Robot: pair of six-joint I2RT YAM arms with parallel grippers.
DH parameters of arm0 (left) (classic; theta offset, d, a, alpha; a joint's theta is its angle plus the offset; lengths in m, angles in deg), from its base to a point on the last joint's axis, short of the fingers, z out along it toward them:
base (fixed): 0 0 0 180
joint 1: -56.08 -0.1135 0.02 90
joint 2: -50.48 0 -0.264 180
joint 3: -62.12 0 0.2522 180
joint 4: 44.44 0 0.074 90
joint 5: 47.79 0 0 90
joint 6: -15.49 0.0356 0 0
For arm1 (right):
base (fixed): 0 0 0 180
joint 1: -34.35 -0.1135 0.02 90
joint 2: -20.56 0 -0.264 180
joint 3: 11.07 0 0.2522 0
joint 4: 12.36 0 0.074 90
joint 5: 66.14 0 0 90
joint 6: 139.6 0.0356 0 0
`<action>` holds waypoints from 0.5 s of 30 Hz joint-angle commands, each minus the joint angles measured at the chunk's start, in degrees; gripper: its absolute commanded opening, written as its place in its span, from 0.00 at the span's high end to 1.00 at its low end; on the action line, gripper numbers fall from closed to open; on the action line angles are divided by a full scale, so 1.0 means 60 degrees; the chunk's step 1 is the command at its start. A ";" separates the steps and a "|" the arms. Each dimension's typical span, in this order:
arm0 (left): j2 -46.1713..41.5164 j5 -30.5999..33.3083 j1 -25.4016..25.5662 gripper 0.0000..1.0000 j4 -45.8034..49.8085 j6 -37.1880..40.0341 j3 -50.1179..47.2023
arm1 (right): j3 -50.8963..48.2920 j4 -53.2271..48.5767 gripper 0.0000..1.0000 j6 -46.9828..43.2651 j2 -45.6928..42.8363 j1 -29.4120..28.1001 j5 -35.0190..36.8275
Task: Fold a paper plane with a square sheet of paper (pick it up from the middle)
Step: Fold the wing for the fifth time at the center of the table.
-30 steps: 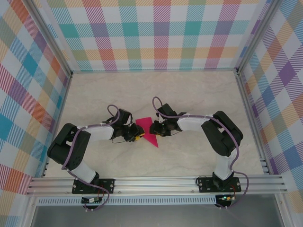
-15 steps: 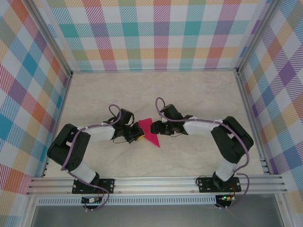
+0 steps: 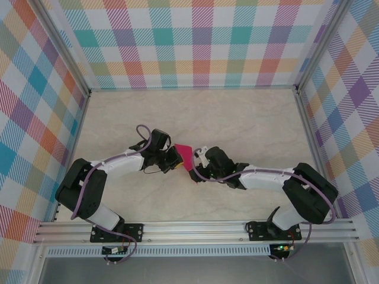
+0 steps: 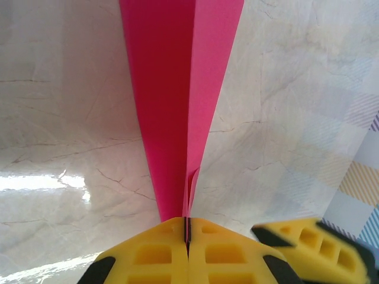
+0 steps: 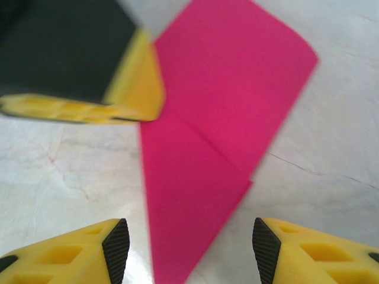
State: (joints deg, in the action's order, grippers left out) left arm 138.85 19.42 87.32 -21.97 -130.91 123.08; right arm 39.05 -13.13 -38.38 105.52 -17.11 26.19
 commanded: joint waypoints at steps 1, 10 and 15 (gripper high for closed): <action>-0.0038 0.0200 0.0125 0.95 0.0493 -0.0136 0.0231 | -0.0322 0.1614 0.41 -0.1299 0.0218 -0.0539 0.0831; 0.0020 0.0224 0.0180 0.95 0.0570 -0.0175 0.0296 | -0.0310 0.2850 0.57 -0.1933 0.1397 -0.1251 0.2158; 0.0007 0.0209 0.0198 0.95 0.0599 -0.0202 0.0300 | -0.0354 0.3505 0.59 -0.2171 0.1771 -0.1307 0.2712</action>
State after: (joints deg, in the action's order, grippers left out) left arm 138.85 20.43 87.87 -20.07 -131.74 123.41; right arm 37.25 2.33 -49.13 115.36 -24.54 39.02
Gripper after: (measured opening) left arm 0.051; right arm 0.410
